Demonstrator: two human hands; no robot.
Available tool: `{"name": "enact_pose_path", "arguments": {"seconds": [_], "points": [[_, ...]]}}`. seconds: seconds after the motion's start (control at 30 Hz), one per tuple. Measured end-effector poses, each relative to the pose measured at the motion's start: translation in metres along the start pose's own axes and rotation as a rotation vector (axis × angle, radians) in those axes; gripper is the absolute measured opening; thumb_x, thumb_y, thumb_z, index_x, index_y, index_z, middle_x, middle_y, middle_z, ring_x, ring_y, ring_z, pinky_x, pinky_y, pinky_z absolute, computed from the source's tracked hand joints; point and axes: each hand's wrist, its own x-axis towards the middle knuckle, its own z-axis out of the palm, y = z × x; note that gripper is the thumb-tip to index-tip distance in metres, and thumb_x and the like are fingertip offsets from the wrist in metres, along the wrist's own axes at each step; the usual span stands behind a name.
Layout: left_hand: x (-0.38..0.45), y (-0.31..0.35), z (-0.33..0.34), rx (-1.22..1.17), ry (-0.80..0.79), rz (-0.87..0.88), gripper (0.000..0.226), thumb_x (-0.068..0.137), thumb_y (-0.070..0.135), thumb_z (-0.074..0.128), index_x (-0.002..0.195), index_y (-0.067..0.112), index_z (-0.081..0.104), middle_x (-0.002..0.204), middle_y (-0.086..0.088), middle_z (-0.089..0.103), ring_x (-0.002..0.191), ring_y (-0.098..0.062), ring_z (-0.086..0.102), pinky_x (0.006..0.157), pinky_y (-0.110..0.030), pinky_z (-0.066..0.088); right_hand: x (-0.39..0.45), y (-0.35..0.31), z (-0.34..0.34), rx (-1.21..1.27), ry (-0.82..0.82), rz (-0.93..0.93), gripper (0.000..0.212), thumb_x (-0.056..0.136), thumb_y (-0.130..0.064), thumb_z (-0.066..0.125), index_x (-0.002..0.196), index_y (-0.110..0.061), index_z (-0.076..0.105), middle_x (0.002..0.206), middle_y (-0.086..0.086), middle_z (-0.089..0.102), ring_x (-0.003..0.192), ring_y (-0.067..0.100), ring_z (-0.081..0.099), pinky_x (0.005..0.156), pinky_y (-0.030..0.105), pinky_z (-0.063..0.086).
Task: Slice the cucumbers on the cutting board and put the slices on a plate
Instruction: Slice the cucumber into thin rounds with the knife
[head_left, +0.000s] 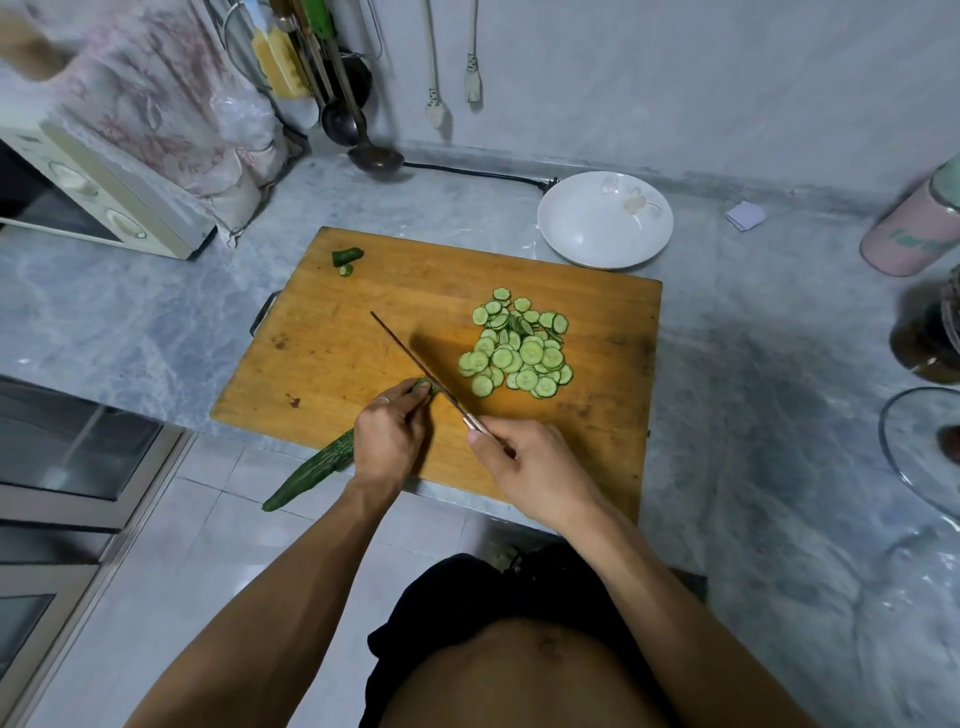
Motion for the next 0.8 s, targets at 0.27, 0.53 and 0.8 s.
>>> {"name": "enact_pose_path", "arguments": {"seconds": [0.27,0.53,0.8], "points": [[0.001,0.004,-0.004,0.026,-0.018,-0.018,0.024,0.078,0.002,0.060,0.094,0.008,0.077,0.103,-0.007,0.074,0.080,-0.029,0.069,0.070,-0.028,0.053,-0.006,-0.012,0.004,-0.059,-0.045,-0.014,0.026,0.102,-0.036,0.050,0.080,-0.024,0.054,0.052,-0.002,0.039,0.052,0.012,0.038,0.049,0.028,0.029],[0.001,0.005,-0.004,-0.045,-0.014,-0.038,0.030,0.081,-0.002,0.063,0.106,0.007,0.075,0.116,-0.008,0.070,0.099,-0.023,0.069,0.090,-0.020,0.047,0.000,-0.007,0.006,0.023,-0.006,-0.002,0.034,0.102,-0.035,0.052,0.070,-0.024,0.051,0.053,-0.004,0.040,0.053,0.010,0.036,0.050,0.026,0.030],[0.001,0.003,-0.004,-0.029,-0.007,-0.030,0.027,0.080,0.002,0.060,0.100,0.007,0.077,0.112,-0.011,0.071,0.095,-0.026,0.070,0.084,-0.025,0.051,0.013,0.000,0.024,-0.024,0.017,0.035,0.040,0.101,-0.036,0.051,0.064,-0.028,0.041,0.054,-0.003,0.040,0.054,0.017,0.037,0.052,0.038,0.036]]}}
